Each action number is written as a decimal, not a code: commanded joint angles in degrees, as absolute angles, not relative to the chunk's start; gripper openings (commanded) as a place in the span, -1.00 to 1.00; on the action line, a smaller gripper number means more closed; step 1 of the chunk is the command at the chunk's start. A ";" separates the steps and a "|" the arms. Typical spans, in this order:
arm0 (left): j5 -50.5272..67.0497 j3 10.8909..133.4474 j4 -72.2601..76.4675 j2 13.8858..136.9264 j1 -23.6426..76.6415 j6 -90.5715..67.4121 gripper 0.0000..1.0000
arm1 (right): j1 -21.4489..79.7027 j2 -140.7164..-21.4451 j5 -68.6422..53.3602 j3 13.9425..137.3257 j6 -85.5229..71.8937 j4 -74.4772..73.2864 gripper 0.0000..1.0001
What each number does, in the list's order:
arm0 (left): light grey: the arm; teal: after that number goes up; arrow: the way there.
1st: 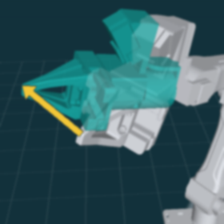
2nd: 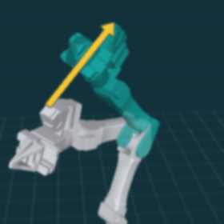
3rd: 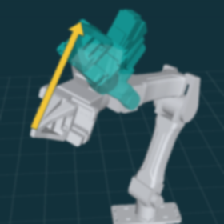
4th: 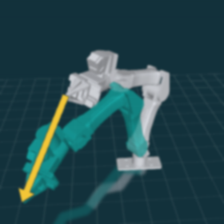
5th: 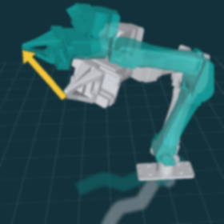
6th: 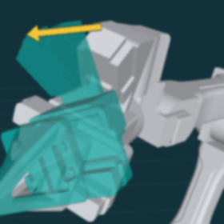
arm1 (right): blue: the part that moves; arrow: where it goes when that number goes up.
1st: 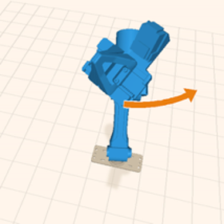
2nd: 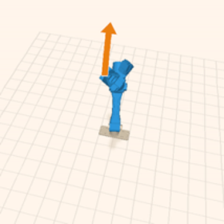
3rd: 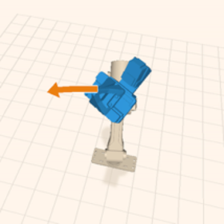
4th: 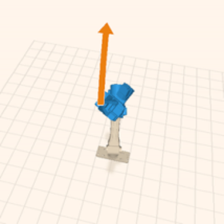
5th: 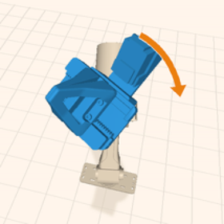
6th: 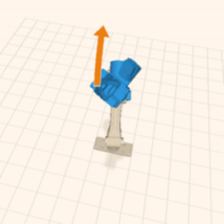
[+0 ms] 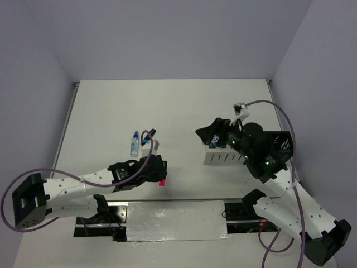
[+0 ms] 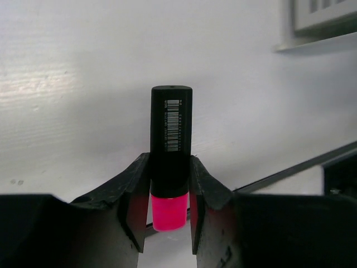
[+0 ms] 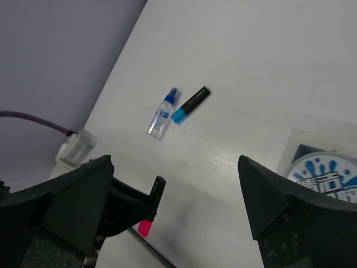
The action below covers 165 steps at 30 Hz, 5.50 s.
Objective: Sort the stationery into containers
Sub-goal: Pick up the pen from the center of the board, then place the pen in the storage box, then pick up the pen from the center of the board, then place the pen in the storage box.
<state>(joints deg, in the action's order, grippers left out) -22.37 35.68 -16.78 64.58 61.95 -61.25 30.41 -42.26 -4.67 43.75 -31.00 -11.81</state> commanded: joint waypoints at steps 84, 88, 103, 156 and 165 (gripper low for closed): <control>-10.56 55.80 -17.14 79.97 36.05 -29.98 0.88 | 10.46 -37.45 28.06 42.01 -22.86 -13.54 0.99; -8.71 59.66 -16.17 87.60 32.97 -26.20 0.84 | 10.72 -32.88 15.85 42.71 -21.10 -14.67 0.99; -10.47 70.66 -24.00 101.77 27.60 -23.03 0.69 | 11.07 -29.36 5.54 45.09 -19.95 -18.90 0.99; -7.03 40.08 11.51 55.64 56.07 -25.93 -1.00 | 50.71 -56.14 10.01 47.81 -39.99 -0.26 0.89; -4.49 37.97 13.27 52.03 55.99 -25.32 -0.83 | 53.17 -61.96 16.61 50.45 -40.70 -0.18 -0.60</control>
<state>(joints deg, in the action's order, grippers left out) -6.87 38.76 8.60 53.28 55.70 -26.85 52.73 -61.67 12.34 47.66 -42.24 -2.61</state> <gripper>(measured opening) 0.413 0.342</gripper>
